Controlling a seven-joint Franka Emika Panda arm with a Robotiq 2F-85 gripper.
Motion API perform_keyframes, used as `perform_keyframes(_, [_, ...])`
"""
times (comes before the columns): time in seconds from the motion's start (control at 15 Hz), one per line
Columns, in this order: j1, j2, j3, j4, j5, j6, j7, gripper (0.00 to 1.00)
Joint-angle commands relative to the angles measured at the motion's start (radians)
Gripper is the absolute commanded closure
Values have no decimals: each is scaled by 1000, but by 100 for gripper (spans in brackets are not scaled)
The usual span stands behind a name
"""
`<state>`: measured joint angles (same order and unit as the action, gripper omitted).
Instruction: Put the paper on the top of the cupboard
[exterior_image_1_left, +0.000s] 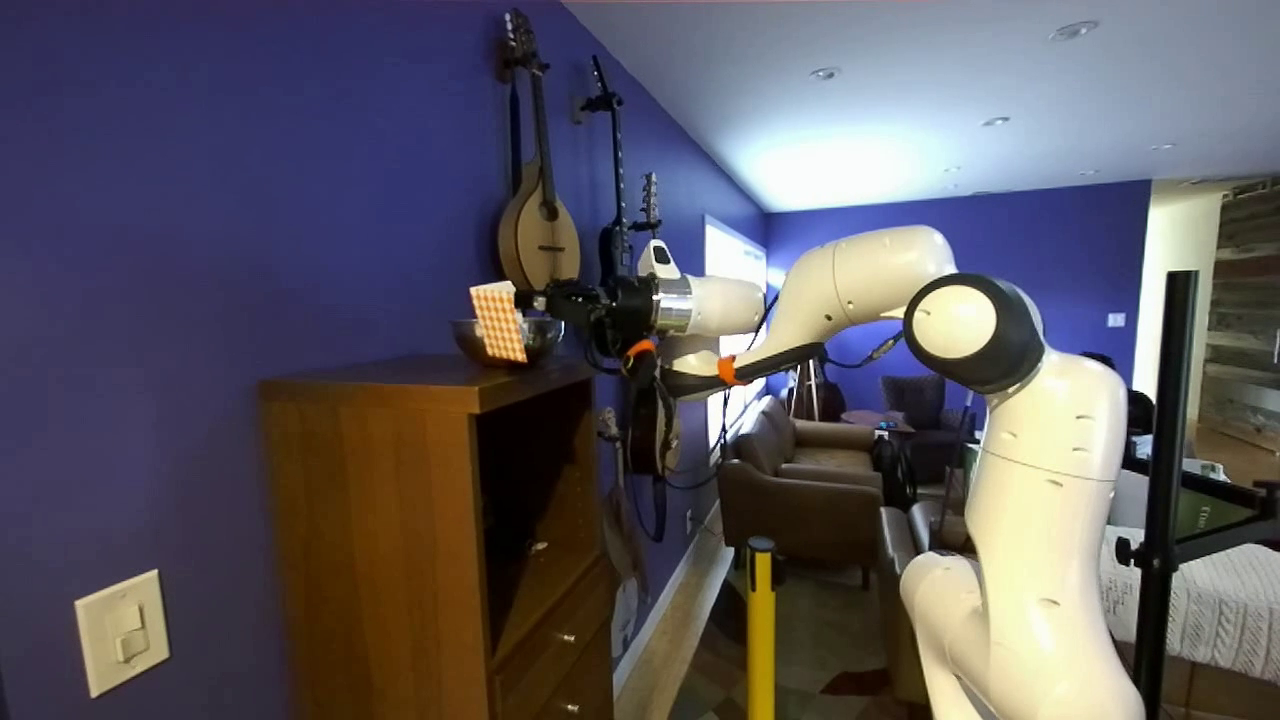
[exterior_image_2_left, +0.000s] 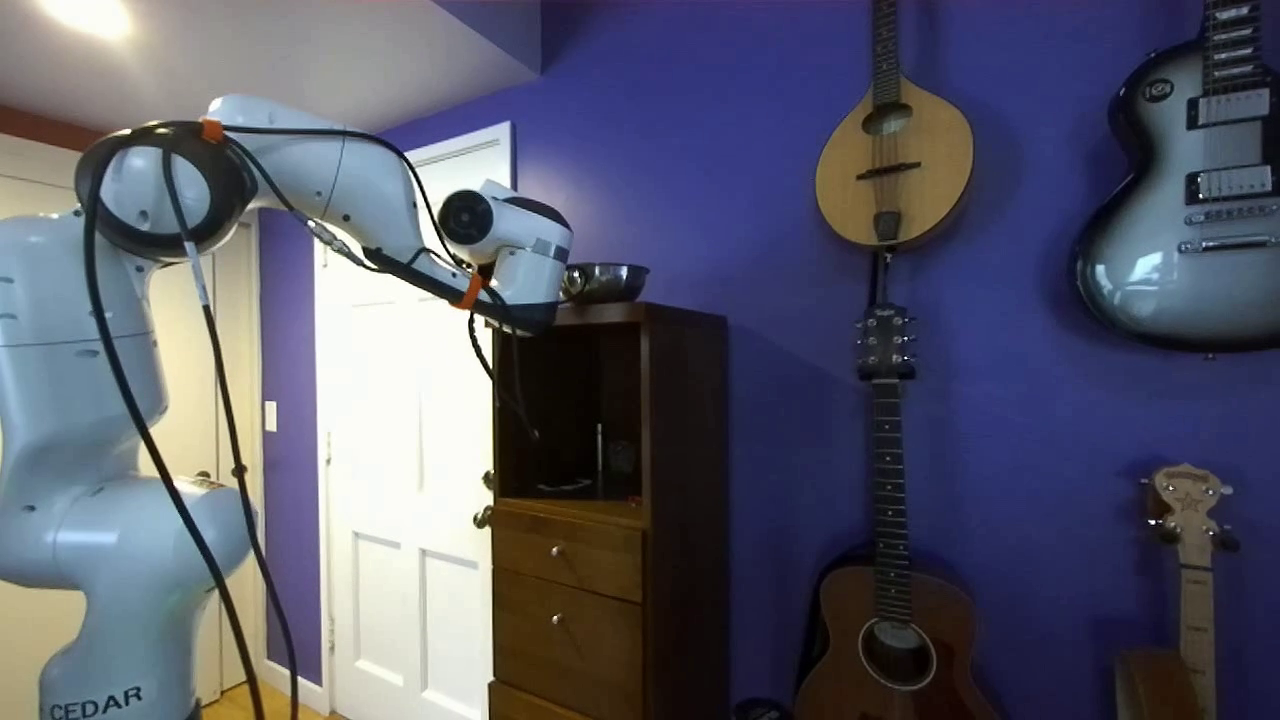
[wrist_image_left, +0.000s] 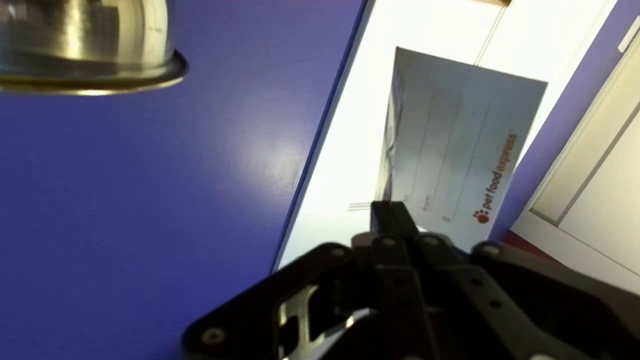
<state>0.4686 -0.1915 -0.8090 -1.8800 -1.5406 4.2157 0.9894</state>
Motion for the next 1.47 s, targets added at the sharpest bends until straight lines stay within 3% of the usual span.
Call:
perform_keyframes(0.0, [-182,11,175,-46,88,-13,3,100])
perform_keyframes(0.33, [-400,-12,413,-115,177,-99,42,100])
perform_keyframes(0.47, [-455,-18,472,-135,174,-129,73,100])
perform_keyframes(0.8, [-524,-14,545,-168,244,-221,126,100])
perform_keyframes(0.93, [-531,-10,556,-177,298,-249,134,100])
perform_keyframes(1.0, [-503,-9,535,-178,312,-269,139,100])
perform_keyframes(1.07, [-502,-9,538,-182,313,-278,138,74])
perform_keyframes(1.2, [-498,-12,540,-187,305,-293,139,67])
perform_keyframes(1.4, [-501,-15,537,-182,290,-278,128,46])
